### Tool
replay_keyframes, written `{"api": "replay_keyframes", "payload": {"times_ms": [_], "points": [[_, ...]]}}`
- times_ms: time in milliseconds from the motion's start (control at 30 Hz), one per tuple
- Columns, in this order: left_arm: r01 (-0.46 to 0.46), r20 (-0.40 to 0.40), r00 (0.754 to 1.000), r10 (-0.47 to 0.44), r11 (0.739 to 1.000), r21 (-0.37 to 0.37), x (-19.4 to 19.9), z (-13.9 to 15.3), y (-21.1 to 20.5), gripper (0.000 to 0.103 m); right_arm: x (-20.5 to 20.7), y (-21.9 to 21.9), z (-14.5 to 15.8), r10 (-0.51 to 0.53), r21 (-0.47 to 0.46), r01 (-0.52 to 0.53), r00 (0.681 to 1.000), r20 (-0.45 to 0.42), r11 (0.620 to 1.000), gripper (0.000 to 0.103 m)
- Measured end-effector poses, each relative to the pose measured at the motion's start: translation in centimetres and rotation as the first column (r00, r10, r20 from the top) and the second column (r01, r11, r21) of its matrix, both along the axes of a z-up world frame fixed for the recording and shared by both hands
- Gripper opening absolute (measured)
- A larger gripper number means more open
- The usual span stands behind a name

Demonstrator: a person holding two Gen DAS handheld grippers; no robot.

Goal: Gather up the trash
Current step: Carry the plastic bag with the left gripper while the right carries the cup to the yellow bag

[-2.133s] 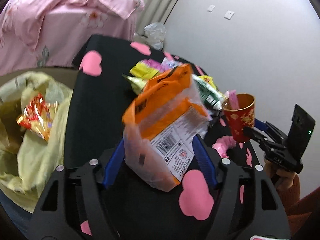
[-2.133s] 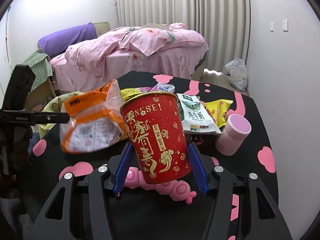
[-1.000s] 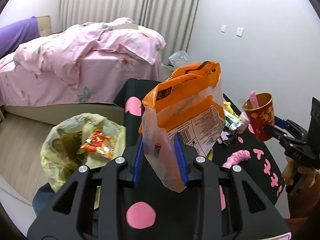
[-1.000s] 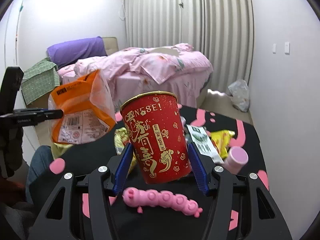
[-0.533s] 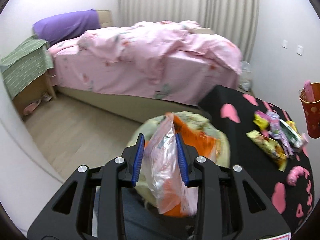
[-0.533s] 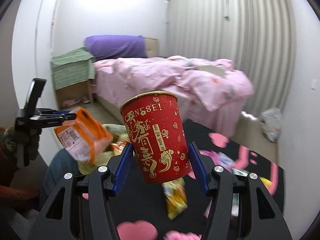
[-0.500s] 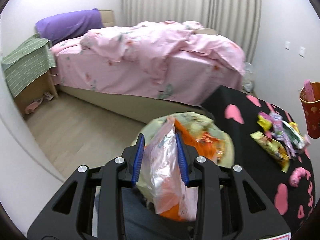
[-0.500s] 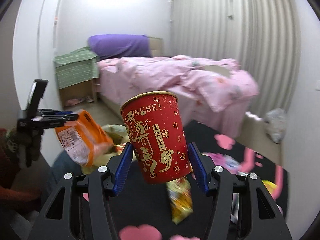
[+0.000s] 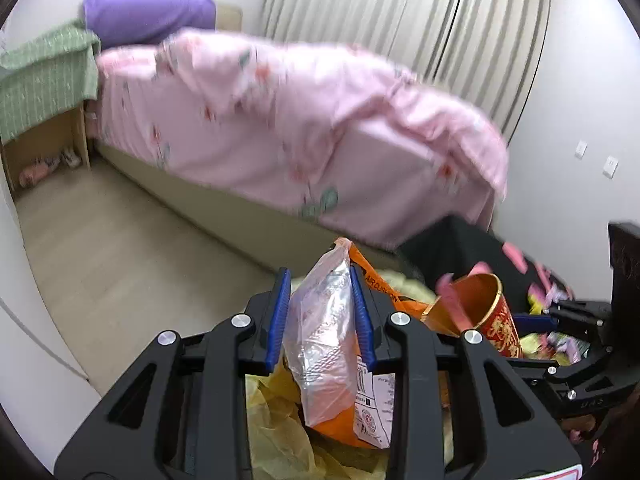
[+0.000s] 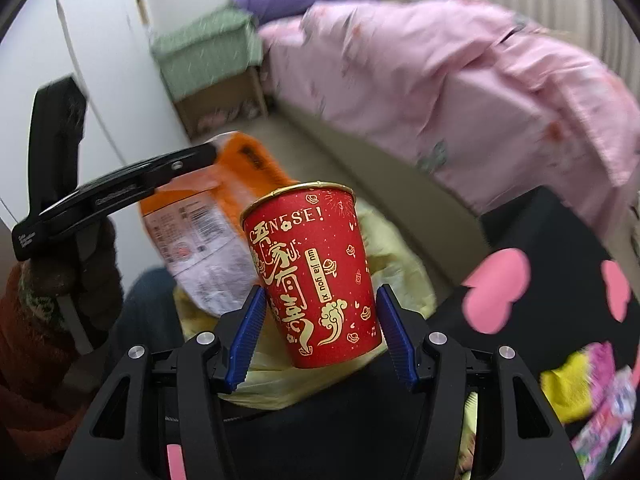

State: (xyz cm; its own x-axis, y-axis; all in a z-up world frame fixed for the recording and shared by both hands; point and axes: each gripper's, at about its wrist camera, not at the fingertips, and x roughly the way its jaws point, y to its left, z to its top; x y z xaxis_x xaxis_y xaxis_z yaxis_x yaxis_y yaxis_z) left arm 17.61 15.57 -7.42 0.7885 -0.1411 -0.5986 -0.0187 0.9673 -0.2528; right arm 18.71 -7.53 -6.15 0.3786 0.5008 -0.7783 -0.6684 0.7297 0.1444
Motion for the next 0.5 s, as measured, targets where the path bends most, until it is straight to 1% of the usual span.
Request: {"api": "replay_keyframes", "payload": {"times_ms": [33, 100, 133, 167, 267, 367, 500], "points": [[0.005, -0.026, 1.000, -0.005, 1.000, -0.003, 0.2, -0.9, -0.1, 0.028, 0.1, 0.3, -0.7, 0.008, -0.017, -0.008, 1.000, -0.009, 1.000, 0.054], [0.017, -0.080, 0.997, -0.019, 1.000, -0.021, 0.2, -2.5, 0.1, 0.028, 0.8, 2.0, -2.5, 0.034, -0.085, -0.037, 0.999, -0.037, 0.996, 0.054], [0.022, -0.101, 0.995, -0.025, 0.999, -0.027, -0.1, -3.1, 0.2, 0.028, 1.1, 2.4, -2.9, 0.044, -0.101, -0.049, 0.998, -0.043, 0.994, 0.054], [0.026, -0.110, 0.993, -0.029, 0.999, -0.031, -0.3, -3.4, 0.3, 0.028, 1.5, 3.4, -3.6, 0.068, -0.129, -0.075, 0.996, -0.059, 0.989, 0.054], [0.041, -0.157, 0.987, -0.048, 0.998, -0.046, -0.9, -4.1, 0.8, 0.028, 2.5, 5.2, -4.5, 0.113, -0.166, -0.127, 0.990, -0.088, 0.978, 0.054], [0.062, -0.174, 0.982, -0.069, 0.997, -0.043, -1.1, -4.3, 0.8, 0.029, 3.2, 6.3, -5.4, 0.156, -0.202, -0.177, 0.981, -0.116, 0.963, 0.054], [0.084, -0.173, 0.981, -0.090, 0.996, -0.041, -0.6, -4.7, 0.3, 0.029, 3.1, 6.3, -6.0, 0.172, -0.233, -0.199, 0.976, -0.134, 0.952, 0.054]]}}
